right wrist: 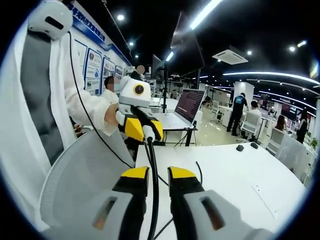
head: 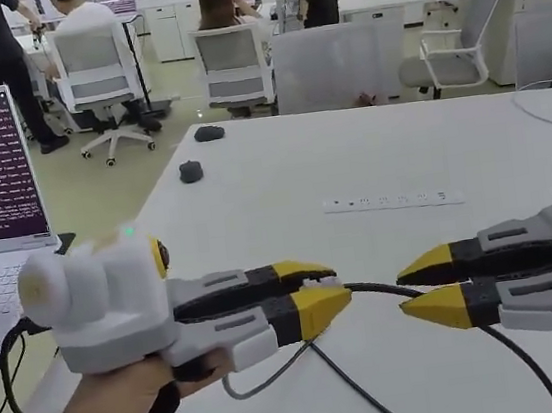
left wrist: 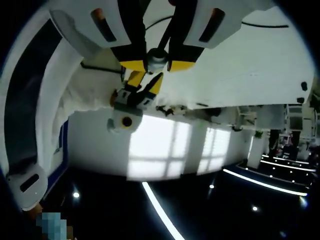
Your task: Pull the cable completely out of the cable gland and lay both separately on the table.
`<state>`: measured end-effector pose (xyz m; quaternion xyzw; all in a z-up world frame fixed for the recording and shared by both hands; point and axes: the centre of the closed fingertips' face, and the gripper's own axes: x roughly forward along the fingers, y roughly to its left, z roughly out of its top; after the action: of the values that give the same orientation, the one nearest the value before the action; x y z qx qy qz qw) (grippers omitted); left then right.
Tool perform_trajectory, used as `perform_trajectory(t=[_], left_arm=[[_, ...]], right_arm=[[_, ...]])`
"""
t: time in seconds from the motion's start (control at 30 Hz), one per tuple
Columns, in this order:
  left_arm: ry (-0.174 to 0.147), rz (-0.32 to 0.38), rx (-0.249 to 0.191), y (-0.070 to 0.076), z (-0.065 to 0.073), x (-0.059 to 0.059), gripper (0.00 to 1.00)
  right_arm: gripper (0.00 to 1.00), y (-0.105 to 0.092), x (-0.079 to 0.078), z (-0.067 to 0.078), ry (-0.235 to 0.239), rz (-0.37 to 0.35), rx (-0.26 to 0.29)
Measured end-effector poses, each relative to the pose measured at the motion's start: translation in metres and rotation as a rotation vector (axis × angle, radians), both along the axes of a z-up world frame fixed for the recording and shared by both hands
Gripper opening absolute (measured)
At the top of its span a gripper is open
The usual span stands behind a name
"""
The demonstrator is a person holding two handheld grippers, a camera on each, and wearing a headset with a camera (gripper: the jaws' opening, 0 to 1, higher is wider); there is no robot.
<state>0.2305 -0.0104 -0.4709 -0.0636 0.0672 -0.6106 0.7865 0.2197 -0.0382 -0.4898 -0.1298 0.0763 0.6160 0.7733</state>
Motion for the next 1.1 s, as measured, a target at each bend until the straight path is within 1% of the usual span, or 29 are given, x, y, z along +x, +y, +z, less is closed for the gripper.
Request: perform_trajectory(t=[0.13,0.23,0.43,0.57,0.77,0.8,0.93,1.0,1.1], left_arm=[[-0.002,-0.015,0.018,-0.006,-0.003,-0.001,0.16],[-0.002,-0.021,0.028,-0.008,-0.005,-0.001,0.17],[-0.002,-0.033,0.039,-0.01,-0.008,-0.003,0.17],[-0.001,-0.034,0.038,-0.01,-0.007,-0.003,0.17],[-0.003,-0.036,0.042,-0.01,-0.007,-0.002,0.17],[-0.004,-0.037,0.043,-0.011,-0.007,-0.002,0.17],[-0.011,-0.039,0.051,-0.012,-0.008,-0.002,0.17],[-0.022,-0.04,0.063,-0.012,-0.008,-0.002,0.17],[-0.024,-0.04,0.068,-0.013,-0.009,-0.002,0.17]], right_arm=[[0.14,0.008,-0.001,0.005,-0.02,0.023,0.006],[0.12,0.013,-0.002,0.004,-0.027,0.044,0.005],[0.07,0.018,-0.005,0.004,-0.027,0.072,0.014],[0.04,0.019,-0.007,0.003,-0.022,0.088,0.015],[0.03,0.019,-0.006,0.003,-0.02,0.09,0.026],[0.03,0.018,-0.006,0.003,-0.015,0.09,0.028],[0.03,0.018,-0.006,0.003,-0.02,0.093,0.029],[0.03,0.017,-0.006,0.002,-0.018,0.092,0.031],[0.03,0.016,-0.005,0.001,-0.014,0.089,0.036]])
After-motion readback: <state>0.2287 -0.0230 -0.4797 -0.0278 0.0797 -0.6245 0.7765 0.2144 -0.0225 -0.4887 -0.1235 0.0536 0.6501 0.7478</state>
